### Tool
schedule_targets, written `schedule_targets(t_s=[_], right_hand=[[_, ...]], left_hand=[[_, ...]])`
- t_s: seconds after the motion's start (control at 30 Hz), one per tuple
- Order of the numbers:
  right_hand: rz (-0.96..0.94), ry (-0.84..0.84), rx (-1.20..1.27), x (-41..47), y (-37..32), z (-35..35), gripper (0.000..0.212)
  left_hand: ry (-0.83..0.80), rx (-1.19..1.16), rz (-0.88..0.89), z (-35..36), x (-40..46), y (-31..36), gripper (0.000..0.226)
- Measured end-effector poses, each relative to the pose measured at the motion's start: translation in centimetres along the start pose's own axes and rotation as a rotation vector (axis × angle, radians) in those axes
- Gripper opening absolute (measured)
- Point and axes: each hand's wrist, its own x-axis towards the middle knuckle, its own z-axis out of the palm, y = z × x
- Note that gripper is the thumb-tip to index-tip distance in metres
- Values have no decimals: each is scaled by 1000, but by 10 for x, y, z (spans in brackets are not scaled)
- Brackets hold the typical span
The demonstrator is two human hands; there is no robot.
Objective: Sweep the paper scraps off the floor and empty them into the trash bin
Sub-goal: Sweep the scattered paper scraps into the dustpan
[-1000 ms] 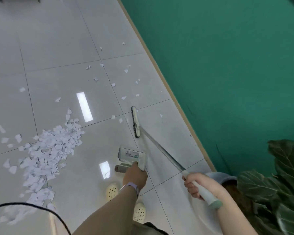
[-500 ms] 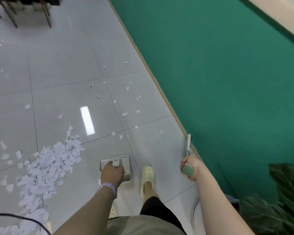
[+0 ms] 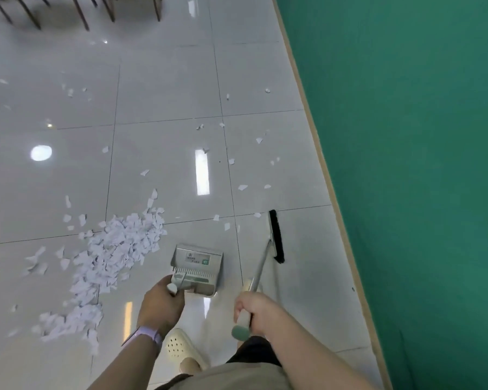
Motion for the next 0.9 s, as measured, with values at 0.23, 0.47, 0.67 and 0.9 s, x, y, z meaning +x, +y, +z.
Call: schedule_targets(t_s=[0.23, 0.47, 0.67, 0.9], right_hand=[[2, -280, -277, 10, -89, 11, 10], [-37, -425, -89, -23, -152, -50, 32], [-197, -179, 98, -46, -147, -143, 22], [-236, 101, 123, -33, -209, -295, 20]], left_hand=[[316, -243, -294, 4, -24, -9, 17], [395, -456, -385, 13, -16, 33, 22], [312, -296, -197, 47, 18, 82, 12], [358, -298, -152, 112, 45, 181, 8]])
